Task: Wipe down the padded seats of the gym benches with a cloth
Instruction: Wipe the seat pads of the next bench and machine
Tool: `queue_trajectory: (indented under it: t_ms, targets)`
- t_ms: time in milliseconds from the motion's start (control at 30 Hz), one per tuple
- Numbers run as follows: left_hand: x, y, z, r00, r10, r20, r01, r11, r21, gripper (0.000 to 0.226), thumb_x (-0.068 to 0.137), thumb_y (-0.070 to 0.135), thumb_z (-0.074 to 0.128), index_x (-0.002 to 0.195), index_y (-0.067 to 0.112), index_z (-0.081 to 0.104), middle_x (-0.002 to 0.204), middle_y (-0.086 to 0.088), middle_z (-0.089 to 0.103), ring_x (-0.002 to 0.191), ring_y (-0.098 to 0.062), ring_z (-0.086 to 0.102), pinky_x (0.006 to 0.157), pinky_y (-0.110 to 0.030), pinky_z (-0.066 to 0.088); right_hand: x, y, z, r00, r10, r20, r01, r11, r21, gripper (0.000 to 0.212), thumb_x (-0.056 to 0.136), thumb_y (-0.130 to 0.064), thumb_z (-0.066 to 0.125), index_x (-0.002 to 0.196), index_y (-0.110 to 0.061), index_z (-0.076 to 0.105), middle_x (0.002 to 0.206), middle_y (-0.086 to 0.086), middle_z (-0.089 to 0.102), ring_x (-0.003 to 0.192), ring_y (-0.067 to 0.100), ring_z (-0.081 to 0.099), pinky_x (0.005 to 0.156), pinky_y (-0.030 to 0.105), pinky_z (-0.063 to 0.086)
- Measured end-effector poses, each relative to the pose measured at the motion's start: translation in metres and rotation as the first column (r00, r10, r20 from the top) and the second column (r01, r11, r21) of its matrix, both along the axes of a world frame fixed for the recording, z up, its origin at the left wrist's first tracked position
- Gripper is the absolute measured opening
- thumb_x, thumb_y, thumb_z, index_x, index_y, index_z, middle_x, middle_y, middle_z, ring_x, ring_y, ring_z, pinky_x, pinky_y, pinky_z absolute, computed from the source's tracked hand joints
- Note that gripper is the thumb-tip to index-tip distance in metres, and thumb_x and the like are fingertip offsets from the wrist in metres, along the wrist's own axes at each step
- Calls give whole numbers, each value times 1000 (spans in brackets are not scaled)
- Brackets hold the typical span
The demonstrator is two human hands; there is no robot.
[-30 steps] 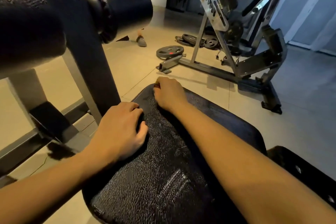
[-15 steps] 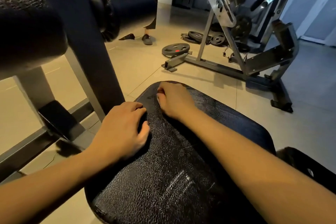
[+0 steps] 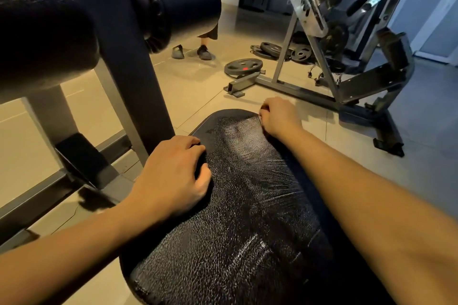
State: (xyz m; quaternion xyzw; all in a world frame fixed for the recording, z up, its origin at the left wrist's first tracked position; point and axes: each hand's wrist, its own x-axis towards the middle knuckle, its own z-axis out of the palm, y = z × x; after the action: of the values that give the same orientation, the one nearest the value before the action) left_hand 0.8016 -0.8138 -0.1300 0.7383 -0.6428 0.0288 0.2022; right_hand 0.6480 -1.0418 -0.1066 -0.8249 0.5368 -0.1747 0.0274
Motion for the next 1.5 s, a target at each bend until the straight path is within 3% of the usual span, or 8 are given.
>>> queue_trajectory:
  t_ms: [133,300,467,600,767,1033,1333,1500]
  targets:
    - [0,0,-1,1000,-2,9,2,1000,-12,44,88,42,44,102,12,72,109,-3,68,104,-24,59,90,-41,50,15,32,-8,952,302,55,-305,950,65,19,99,-27,58,102,-17,74,103,2,73,95,22,62,86,36,48]
    - [-1,1,0,1000,2,7,-2,1000,-6,45,88,43,42,101,12,72,108,-3,68,103,-24,59,89,-42,50,10,5,2,1000,11,-16,-11,1000,17,23,100,-24,53,109,-14,71,109,13,72,99,35,64,80,38,50]
    - [0,1,1,1000,7,2,-7,1000,-2,44,89,42,43,100,12,73,106,-3,68,101,-24,60,88,-43,51,15,37,-8,957,290,22,-291,953,83,20,99,-26,54,98,-18,72,100,6,74,94,27,64,82,37,51]
    - [-1,1,1,1000,5,5,-5,1000,-7,45,89,43,41,100,12,72,105,-2,67,101,-23,59,88,-42,50,8,6,0,999,1,43,-3,999,40,24,99,-23,53,108,-13,73,108,14,73,101,36,65,83,39,51]
    - [1,0,-1,1000,-1,-6,0,1000,-1,44,89,42,42,100,12,72,106,-2,67,102,-23,59,89,-42,50,6,55,-12,903,416,111,-424,903,64,22,102,-26,54,100,-17,74,96,-1,75,90,16,64,83,32,46]
    - [1,-2,-1,1000,-7,24,6,1000,17,45,90,44,38,101,15,70,108,0,66,103,-21,56,92,-41,47,-4,2,-10,999,31,16,-31,999,-27,24,102,-29,51,110,-18,71,112,11,72,103,35,63,85,41,50]
    - [1,-2,1,999,-7,36,6,999,33,47,89,44,38,100,13,71,105,-3,67,101,-23,58,89,-42,49,12,78,-12,890,455,24,-455,891,-12,22,104,-30,49,111,-20,68,109,3,70,100,26,62,86,39,49]
    - [3,-2,-2,999,-8,46,6,1000,27,49,89,45,36,100,12,71,105,-4,67,99,-24,59,88,-43,49,-85,45,-19,997,-74,-14,73,996,-60,24,103,-28,50,108,-17,71,108,11,72,100,36,62,75,38,43]
